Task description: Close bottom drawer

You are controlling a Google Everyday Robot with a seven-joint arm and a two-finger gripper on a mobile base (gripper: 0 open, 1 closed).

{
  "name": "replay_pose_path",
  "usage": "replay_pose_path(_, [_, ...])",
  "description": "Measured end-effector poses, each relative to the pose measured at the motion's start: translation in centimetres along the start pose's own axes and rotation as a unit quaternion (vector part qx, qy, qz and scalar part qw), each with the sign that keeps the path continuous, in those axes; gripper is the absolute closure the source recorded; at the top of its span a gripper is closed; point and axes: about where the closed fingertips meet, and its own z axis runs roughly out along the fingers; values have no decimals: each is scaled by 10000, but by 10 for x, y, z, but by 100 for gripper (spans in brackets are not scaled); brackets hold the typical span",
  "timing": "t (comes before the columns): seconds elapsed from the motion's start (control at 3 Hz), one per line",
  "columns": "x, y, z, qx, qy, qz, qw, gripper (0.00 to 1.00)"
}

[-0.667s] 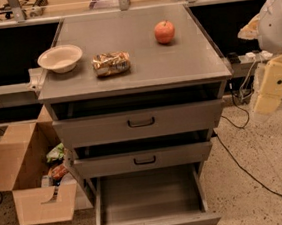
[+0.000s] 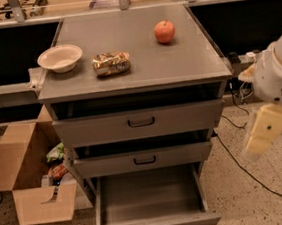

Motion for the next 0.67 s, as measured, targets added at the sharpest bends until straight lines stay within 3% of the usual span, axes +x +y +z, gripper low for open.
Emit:
replay_pose_path(0.33, [24,26,58,-70,-140,571,9982,0])
replay_pose_path(0.67, [37,41,85,-155,-54,639,9978,0])
